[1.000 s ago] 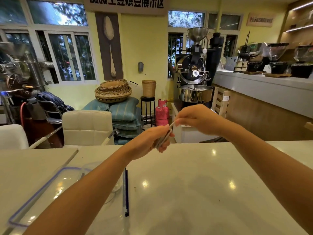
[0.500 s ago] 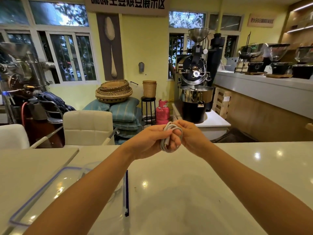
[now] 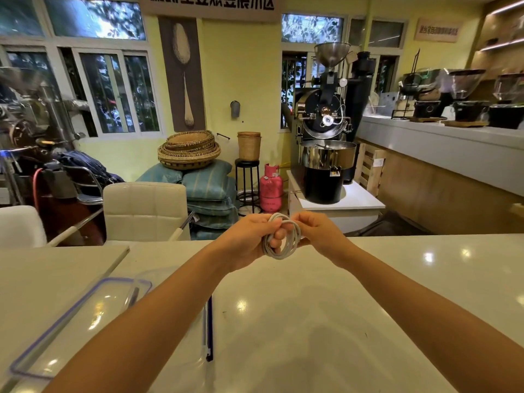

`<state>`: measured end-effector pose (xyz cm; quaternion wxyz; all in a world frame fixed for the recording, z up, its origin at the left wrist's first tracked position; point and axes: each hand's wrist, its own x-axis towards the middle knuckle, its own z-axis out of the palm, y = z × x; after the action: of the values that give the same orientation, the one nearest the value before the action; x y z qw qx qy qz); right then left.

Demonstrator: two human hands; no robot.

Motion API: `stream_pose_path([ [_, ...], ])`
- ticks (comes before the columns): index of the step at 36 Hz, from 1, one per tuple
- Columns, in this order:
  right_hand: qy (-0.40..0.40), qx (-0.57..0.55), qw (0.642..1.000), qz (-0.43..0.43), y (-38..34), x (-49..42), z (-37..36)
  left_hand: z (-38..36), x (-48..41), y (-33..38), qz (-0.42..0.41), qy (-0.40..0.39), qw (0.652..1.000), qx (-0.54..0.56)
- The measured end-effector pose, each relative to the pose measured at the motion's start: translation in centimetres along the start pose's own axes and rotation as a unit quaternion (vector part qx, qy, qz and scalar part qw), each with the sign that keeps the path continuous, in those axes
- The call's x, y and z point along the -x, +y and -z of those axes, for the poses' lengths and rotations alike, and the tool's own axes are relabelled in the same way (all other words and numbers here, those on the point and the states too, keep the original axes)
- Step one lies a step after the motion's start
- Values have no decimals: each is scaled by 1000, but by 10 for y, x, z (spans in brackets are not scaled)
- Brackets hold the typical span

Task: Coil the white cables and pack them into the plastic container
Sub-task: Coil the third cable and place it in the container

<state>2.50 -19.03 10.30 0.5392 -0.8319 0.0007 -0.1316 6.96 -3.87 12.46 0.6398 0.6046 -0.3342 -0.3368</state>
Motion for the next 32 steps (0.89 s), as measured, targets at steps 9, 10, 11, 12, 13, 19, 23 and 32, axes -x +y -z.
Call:
stream_pose_path([
  [9, 29, 71, 997, 33, 5, 0, -2, -4, -4, -4, 17, 28, 999, -36],
  [10, 22, 49, 998, 18, 7, 0, -3, -3, -3, -4, 21, 28, 999, -38],
  [11, 17, 21, 1000, 3, 8, 0, -4, -2, -3, -4, 24, 28, 999, -37],
  [12, 13, -8, 1000, -9, 9, 0, -5, -1, -3, -4, 25, 30, 999, -32],
  [13, 10, -32, 999, -17, 10, 0, -6, 0, -3, -5, 27, 32, 999, -25],
  [19, -21, -136, 989, -54, 11, 1, -19, 7, -5, -8, 34, 49, 998, 2],
  [23, -67, -219, 969, -88, 9, 3, -18, 5, -6, -10, 35, 80, 996, -34],
  [32, -52, -316, 940, -116, 7, 3, -17, -2, -11, -7, 26, 150, 982, -110],
])
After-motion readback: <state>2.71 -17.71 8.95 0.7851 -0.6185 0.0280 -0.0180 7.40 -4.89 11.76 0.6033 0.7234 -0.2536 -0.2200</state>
